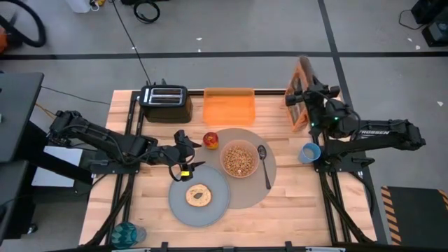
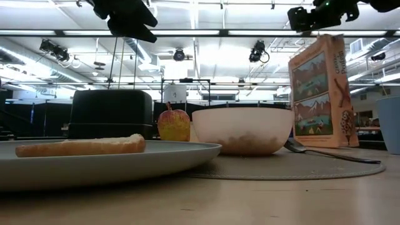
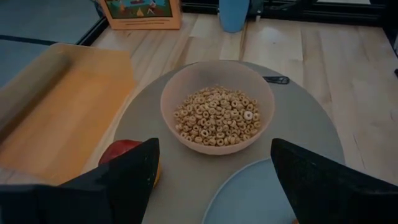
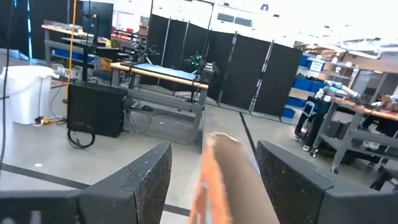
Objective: Arrange a breakfast setting
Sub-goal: Move the blue cup to the top right of the brown table mat
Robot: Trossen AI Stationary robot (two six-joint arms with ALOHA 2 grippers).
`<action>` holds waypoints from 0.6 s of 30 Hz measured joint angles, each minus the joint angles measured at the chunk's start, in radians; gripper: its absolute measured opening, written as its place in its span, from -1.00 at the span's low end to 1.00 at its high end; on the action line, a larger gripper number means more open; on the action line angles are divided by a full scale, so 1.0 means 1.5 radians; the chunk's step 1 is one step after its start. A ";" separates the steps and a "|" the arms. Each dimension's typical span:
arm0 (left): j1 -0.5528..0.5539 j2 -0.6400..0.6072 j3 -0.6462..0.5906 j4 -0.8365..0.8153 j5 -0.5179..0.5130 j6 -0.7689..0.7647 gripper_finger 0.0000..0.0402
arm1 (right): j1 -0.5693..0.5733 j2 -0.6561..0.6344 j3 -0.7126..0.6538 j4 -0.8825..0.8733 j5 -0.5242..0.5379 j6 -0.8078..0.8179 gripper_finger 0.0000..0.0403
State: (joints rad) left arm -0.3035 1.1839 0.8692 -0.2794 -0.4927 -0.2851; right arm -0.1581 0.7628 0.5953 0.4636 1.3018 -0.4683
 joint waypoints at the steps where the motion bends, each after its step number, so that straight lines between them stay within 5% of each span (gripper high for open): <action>1: 0.000 0.000 0.000 0.000 0.000 0.000 0.58 | 0.000 0.000 0.000 0.011 0.000 -0.010 0.20; 12: 0.000 0.000 0.000 0.013 0.000 0.000 0.58 | 0.031 -0.016 0.000 0.055 0.010 -0.092 0.20; 18: 0.000 0.000 0.000 0.017 0.000 0.000 0.58 | 0.172 -0.008 0.001 0.055 0.018 -0.126 0.20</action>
State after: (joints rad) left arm -0.3035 1.1843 0.8692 -0.2546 -0.4927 -0.2855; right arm 0.1003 0.7503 0.5962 0.5463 1.3291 -0.6580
